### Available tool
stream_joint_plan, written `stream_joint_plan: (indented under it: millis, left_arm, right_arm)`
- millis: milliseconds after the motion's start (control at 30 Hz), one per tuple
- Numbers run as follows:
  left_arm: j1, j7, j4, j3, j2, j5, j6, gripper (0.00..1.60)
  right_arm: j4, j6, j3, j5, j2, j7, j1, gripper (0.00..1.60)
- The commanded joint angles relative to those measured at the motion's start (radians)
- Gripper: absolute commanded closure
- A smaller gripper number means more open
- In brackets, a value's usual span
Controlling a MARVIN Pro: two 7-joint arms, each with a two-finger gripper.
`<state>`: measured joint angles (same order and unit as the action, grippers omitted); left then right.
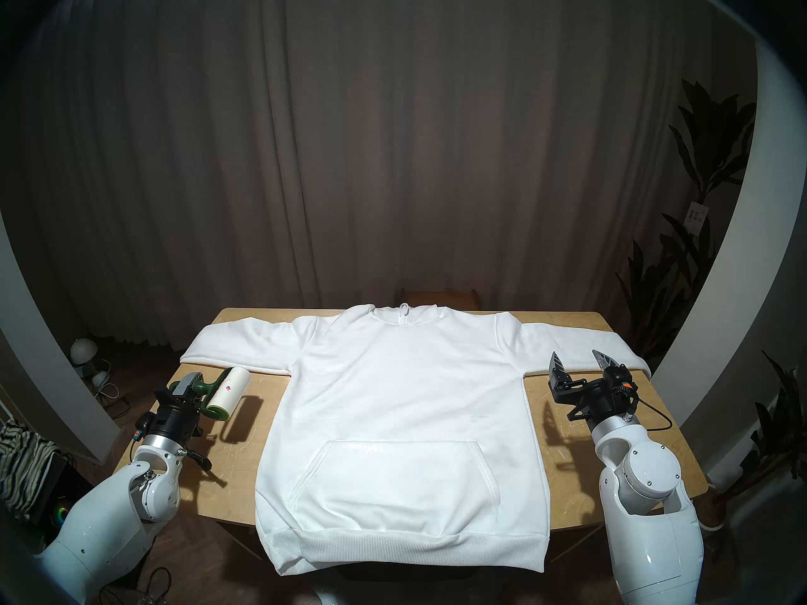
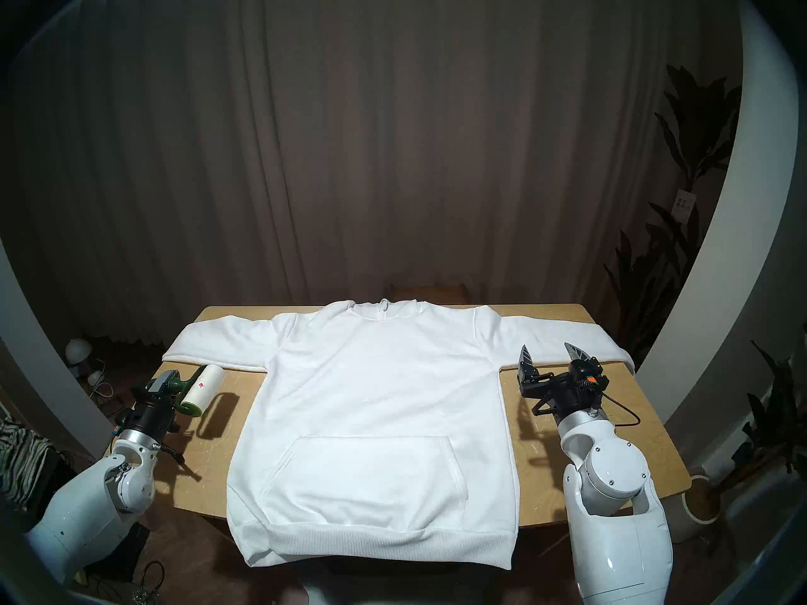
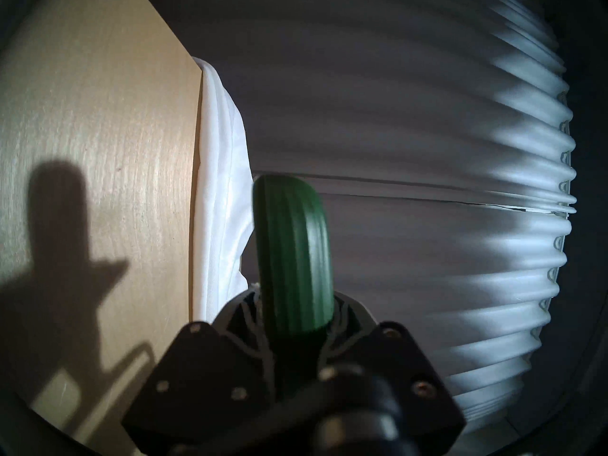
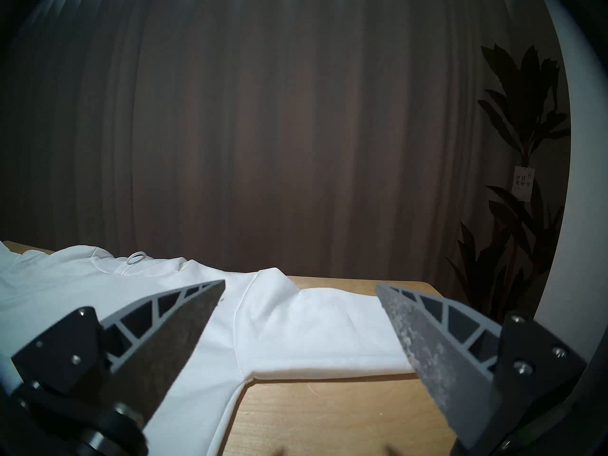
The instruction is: Use the fur roller to clean a top
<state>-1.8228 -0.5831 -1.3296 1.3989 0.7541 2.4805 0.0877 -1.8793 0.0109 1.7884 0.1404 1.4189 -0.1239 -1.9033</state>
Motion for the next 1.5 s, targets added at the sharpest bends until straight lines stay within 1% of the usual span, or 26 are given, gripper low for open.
stream_joint_plan:
  millis: [0,33,67,133,167,200,267,333,367,433,467,500,533,567,700,733,800,833,933,1000,1033,1067,1133,1200,1267,1467]
  left_arm:
    - [0.099,-0.035,0.077,-0.023,-0.013,0.028,0.109,1.6]
    - [0.118,-0.019,0.098,-0.025,-0.014,0.031,0.142,1.6]
    - [0.124,-0.015,0.099,-0.024,-0.012,0.045,0.158,1.6]
    - [0.137,0.008,0.105,-0.025,-0.024,0.044,0.186,1.6]
    - [0.163,0.015,0.127,-0.031,-0.015,0.06,0.224,1.6]
    - [0.153,0.017,0.118,-0.024,-0.018,0.06,0.225,1.6]
    - [0.18,0.035,0.145,-0.029,-0.012,0.068,0.267,1.6]
    - [0.198,0.082,0.155,-0.029,-0.006,0.068,0.253,1.6]
    - [0.204,0.119,0.152,-0.027,-0.004,0.071,0.236,1.6]
    - [0.218,0.16,0.146,-0.036,-0.01,0.057,0.191,1.6]
    - [0.231,0.179,0.147,-0.041,-0.009,0.049,0.171,1.6]
    - [0.231,0.179,0.147,-0.041,-0.009,0.049,0.171,1.6]
    - [0.247,0.228,0.136,-0.053,-0.019,0.043,0.124,1.6]
    - [0.249,0.253,0.128,-0.054,-0.03,0.021,0.103,1.6]
    - [0.246,0.339,0.073,-0.046,-0.044,0.025,0.035,1.6]
    - [0.243,0.359,0.057,-0.046,-0.049,0.024,0.005,1.6]
    - [0.242,0.392,0.038,-0.05,-0.064,0.012,-0.011,1.6]
    - [0.238,0.43,0.016,-0.05,-0.07,0.014,-0.044,1.6]
    - [0.231,0.49,-0.021,-0.048,-0.083,0.02,-0.086,1.6]
    - [0.221,0.543,-0.052,-0.038,-0.091,0.045,-0.109,1.6]
    - [0.217,0.58,-0.069,-0.039,-0.105,0.041,-0.125,1.6]
    - [0.215,0.58,-0.076,-0.042,-0.109,0.051,-0.136,1.6]
    - [0.205,0.639,-0.104,-0.035,-0.12,0.06,-0.157,1.6]
    - [0.194,0.673,-0.119,-0.022,-0.124,0.083,-0.147,1.6]
    - [0.185,0.702,-0.134,-0.019,-0.131,0.086,-0.169,1.6]
    - [0.172,0.749,-0.138,-0.013,-0.136,0.095,-0.193,1.6]
  right_arm:
    - [0.006,0.009,-0.017,-0.009,-0.008,0.002,0.051,0.0]
    - [0.009,0.012,-0.019,-0.007,-0.007,0.005,0.054,0.0]
    - [0.01,0.013,-0.021,-0.007,-0.007,0.007,0.054,0.0]
    - [0.014,0.014,-0.024,-0.008,-0.006,0.012,0.052,0.0]
    - [0.017,0.013,-0.025,-0.008,-0.006,0.014,0.05,0.0]
    - [0.019,0.015,-0.025,-0.006,-0.006,0.016,0.049,0.0]
    - [0.021,0.014,-0.027,-0.006,-0.007,0.018,0.047,0.0]
    - [0.023,0.013,-0.027,-0.005,-0.005,0.022,0.045,0.0]
    - [0.023,0.012,-0.027,-0.005,-0.005,0.025,0.044,0.0]
    - [0.023,0.01,-0.025,-0.002,-0.005,0.028,0.043,0.0]
    - [0.024,0.009,-0.024,-0.001,-0.005,0.029,0.042,0.0]
    - [0.024,0.009,-0.024,-0.001,-0.005,0.029,0.042,0.0]
    - [0.026,0.009,-0.021,0.002,-0.004,0.033,0.041,0.0]
    - [0.027,0.008,-0.021,0.003,-0.005,0.034,0.041,0.0]
    - [0.032,0.006,-0.017,0.01,-0.003,0.037,0.037,0.0]
    - [0.034,0.005,-0.016,0.011,-0.003,0.037,0.037,0.0]
    - [0.039,0.004,-0.014,0.015,-0.003,0.038,0.036,0.0]
    - [0.042,0.003,-0.014,0.017,-0.002,0.038,0.036,0.0]
    - [0.049,-0.001,-0.011,0.024,-0.002,0.038,0.038,0.0]
    - [0.056,-0.004,-0.009,0.029,-0.001,0.038,0.04,0.0]
    - [0.059,-0.006,-0.008,0.031,-0.002,0.038,0.041,0.0]
    - [0.062,-0.007,-0.007,0.033,-0.002,0.037,0.042,0.0]
    - [0.067,-0.011,-0.005,0.038,-0.002,0.036,0.043,0.0]
    - [0.072,-0.015,-0.003,0.042,-0.002,0.035,0.045,0.0]
    - [0.077,-0.019,-0.001,0.046,-0.003,0.032,0.045,0.0]
    - [0.084,-0.026,0.005,0.054,-0.003,0.023,0.044,0.0]
